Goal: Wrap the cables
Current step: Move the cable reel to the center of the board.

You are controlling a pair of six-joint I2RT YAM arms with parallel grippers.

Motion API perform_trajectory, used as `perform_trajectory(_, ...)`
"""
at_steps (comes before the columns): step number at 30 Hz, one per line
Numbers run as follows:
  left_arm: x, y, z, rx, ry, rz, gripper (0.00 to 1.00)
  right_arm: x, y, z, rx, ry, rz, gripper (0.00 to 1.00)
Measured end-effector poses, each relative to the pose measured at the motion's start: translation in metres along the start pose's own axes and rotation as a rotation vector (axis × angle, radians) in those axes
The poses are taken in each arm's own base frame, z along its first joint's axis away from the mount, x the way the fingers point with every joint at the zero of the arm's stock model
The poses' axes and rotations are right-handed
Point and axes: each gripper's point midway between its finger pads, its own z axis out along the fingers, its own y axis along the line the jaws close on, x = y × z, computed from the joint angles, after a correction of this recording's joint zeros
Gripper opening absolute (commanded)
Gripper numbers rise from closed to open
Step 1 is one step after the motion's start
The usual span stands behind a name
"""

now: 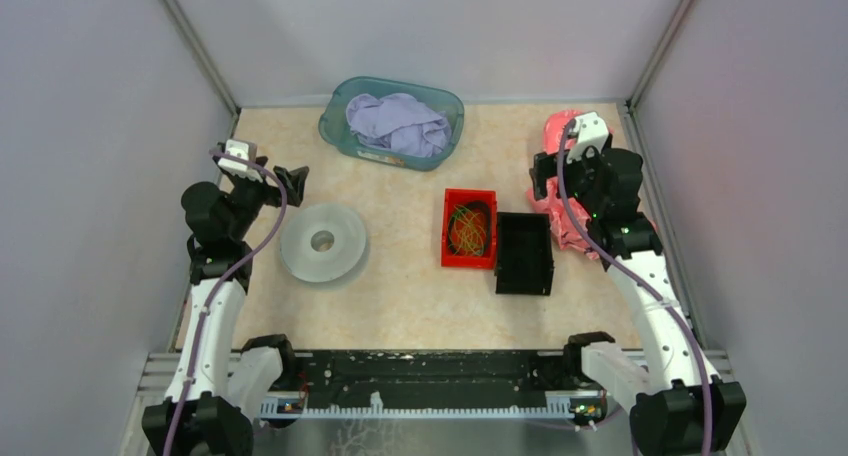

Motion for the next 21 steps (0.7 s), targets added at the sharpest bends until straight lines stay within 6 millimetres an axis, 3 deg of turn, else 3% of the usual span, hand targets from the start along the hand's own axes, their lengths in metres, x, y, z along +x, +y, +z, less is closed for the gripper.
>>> perform_trajectory(21, 0.0022, -0.0093, -0.0013, 0.057, 0.005, 0.015, 1.00, -0.0063, -0.0018, -0.0019, 0.010, -0.039, -0.009, 0.99)
